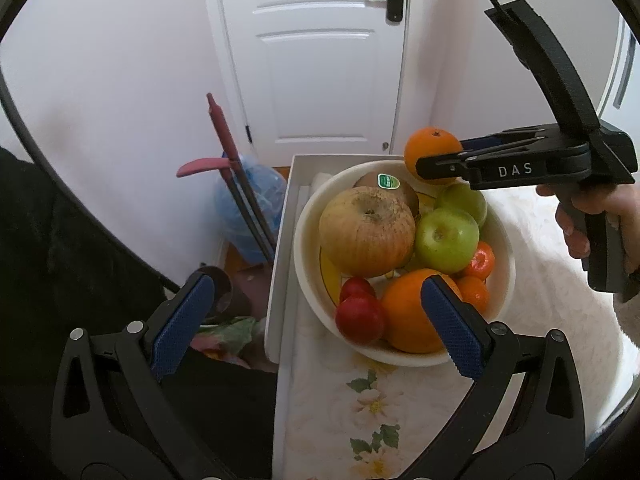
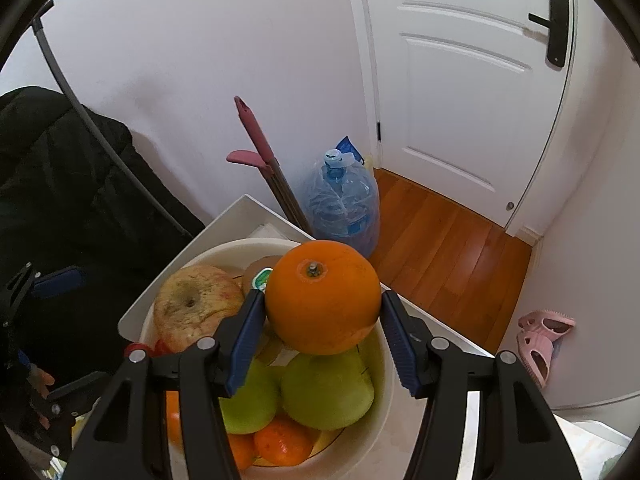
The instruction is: Organize fruits
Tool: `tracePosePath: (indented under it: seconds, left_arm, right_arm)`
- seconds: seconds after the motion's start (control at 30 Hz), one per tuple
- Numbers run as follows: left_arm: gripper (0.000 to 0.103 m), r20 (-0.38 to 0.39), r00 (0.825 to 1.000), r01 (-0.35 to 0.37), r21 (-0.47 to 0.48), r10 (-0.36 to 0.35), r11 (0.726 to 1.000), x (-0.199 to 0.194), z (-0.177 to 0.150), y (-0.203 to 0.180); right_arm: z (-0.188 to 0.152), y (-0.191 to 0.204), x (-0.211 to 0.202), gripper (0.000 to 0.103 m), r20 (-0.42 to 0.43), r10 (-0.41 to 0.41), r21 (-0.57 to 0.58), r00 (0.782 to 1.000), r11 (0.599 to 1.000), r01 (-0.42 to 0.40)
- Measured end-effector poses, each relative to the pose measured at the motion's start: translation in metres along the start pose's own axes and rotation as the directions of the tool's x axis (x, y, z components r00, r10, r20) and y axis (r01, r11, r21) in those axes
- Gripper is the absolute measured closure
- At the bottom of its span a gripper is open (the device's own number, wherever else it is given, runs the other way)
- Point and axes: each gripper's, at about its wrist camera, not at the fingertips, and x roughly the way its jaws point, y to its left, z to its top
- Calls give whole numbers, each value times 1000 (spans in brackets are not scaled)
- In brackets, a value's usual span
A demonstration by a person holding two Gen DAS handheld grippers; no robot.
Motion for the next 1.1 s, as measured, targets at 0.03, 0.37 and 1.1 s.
tracePosePath:
  seconds: [0.03,0.37,1.1]
  left_arm:
    - [0,-1,1000,1,2,-1,1000,1,0,0]
    - [0,-4,1000,19,3,-19,1000,4,2,2]
    - [0,124,991,35,69,-43,997,-93,29,-53]
  right_arm:
    - [0,-1,1,48,-2,3,6,1000,1000,-3]
    - [2,-3,0,25,21,10,18,1000,1000,-10]
    - [-57,16,-174,25,121,-200,185,972,967,176]
